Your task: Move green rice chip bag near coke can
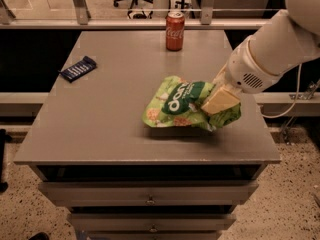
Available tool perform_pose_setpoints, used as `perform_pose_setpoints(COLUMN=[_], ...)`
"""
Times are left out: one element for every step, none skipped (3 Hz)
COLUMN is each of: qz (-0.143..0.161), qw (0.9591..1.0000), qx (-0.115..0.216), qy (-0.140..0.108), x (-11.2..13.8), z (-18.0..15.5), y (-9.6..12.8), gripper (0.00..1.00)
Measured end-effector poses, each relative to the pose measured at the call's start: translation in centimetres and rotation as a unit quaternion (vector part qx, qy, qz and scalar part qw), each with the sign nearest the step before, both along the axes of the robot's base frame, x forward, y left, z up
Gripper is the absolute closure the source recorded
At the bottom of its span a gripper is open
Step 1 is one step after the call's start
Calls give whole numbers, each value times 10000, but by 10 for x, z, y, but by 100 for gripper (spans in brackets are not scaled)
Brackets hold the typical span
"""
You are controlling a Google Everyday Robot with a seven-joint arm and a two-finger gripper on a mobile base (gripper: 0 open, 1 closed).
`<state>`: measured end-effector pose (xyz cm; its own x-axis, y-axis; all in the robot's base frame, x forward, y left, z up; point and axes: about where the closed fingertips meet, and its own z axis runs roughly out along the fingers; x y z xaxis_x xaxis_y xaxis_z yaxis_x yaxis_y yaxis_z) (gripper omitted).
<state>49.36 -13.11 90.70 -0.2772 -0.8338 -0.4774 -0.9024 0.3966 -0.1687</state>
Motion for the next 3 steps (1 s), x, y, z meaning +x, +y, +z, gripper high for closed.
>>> perform_pose_setpoints(qz=[64,-198,-707], qw=[10000,9997,9962], qx=[45,55,-15], qy=[31,-111,-503], x=[-2,7,34], z=[-3,3,21], y=[6,-10,-57], gripper=[100,100,100])
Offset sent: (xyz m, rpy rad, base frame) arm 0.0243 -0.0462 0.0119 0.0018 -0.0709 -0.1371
